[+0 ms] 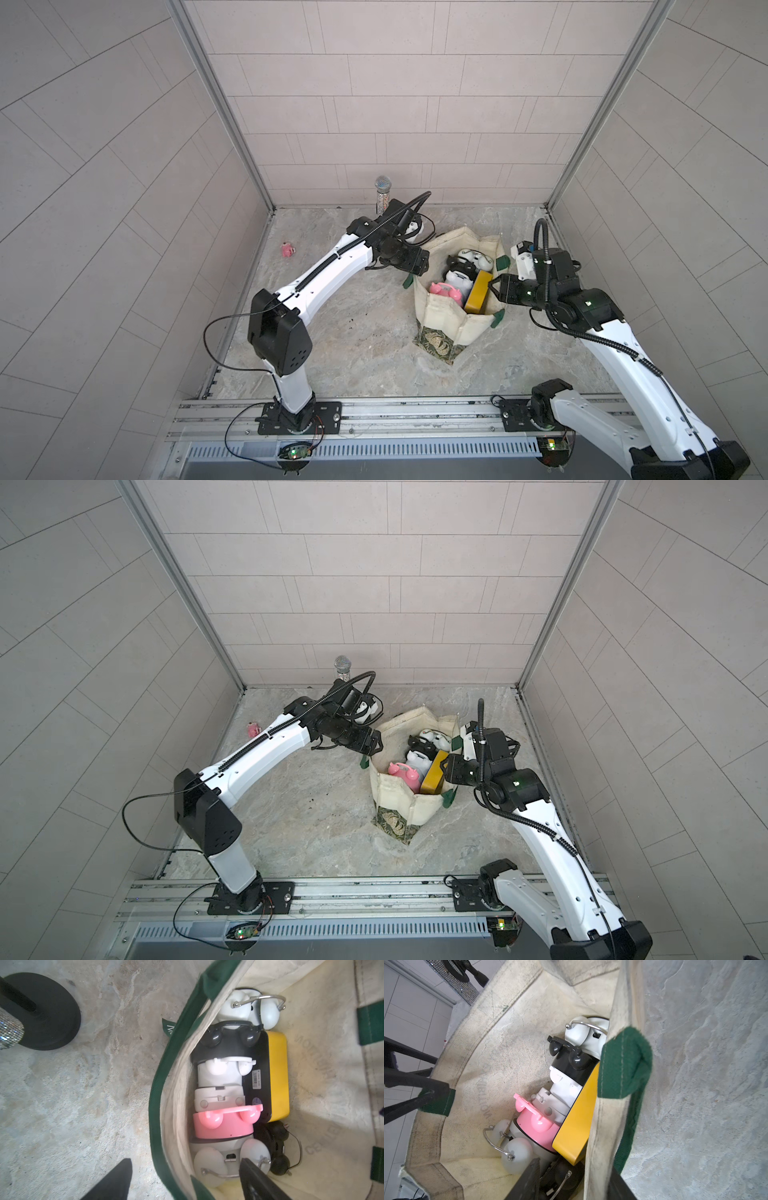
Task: Take the alarm clock out of the canvas bag
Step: Move the canvas bag to the center of the board, then pick up the canvas bag from the center of the board.
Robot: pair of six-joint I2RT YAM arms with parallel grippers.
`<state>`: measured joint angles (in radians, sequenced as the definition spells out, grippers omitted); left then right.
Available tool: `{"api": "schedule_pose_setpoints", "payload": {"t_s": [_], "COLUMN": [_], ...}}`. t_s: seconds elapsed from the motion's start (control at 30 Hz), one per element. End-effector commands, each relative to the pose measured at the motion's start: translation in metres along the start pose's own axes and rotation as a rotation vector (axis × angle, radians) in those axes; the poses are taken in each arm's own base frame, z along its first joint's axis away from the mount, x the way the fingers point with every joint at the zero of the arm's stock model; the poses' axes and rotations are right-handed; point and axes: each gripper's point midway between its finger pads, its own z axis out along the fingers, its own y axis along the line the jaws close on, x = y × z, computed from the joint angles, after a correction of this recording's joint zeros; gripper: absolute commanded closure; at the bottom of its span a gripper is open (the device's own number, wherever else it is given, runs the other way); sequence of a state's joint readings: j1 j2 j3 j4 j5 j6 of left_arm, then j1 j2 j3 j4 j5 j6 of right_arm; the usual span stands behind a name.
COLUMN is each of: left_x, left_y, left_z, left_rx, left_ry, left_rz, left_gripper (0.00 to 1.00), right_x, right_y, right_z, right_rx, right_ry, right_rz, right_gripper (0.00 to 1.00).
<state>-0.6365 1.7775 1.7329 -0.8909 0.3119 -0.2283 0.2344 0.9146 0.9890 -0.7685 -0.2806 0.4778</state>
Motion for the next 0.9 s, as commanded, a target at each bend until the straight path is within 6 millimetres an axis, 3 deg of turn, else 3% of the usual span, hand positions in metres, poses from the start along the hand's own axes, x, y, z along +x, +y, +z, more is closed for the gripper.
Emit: {"api": "schedule_pose_setpoints", "payload": {"t_s": [0.0, 0.13, 0.3, 0.4, 0.53, 0.63, 0.87], "left_x": [-0.017, -0.022, -0.016, -0.013, -0.010, -0.009, -0.005], "left_y": [-0.005, -0.005, -0.002, 0.000, 0.002, 0.000, 0.014], "left_z": [0.007, 0.022, 0.033, 0.031, 0.013, -0.007, -0.062], "left_rx": [-0.003, -0.014, -0.040, -0.056, -0.087, -0.097, -0.218], "left_ry": [-0.019, 0.007, 0.038, 0.048, 0.047, 0.023, -0.087], "left_rz": [-0.011, -0.016, -0.011, 0.005, 0.034, 0.073, 0.137], "left_gripper": [0.28, 0.47, 0.48, 0.63, 0.89, 1.00, 1.00], "right_x": [-0.008, -0.012, -0.018, -0.024, -0.033, -0.040, -0.045], "right_y": [-0.002, 0.008, 0.020, 0.031, 0.053, 0.067, 0.094], "right_z": [-0.012, -0.016, -0.017, -0.020, -0.028, -0.037, -0.047], "right_rx": [0.019, -0.033, -0.097, -0.157, -0.278, -0.355, -0.496], "right_ry": [-0.047, -0.074, -0.098, -0.119, -0.158, -0.194, -0.229], "right_rz": [-0.034, -0.039, -0.026, -0.012, -0.006, -0.013, -0.021], "right_gripper": [0.52, 0.52, 0.53, 0.53, 0.54, 0.55, 0.56]}}
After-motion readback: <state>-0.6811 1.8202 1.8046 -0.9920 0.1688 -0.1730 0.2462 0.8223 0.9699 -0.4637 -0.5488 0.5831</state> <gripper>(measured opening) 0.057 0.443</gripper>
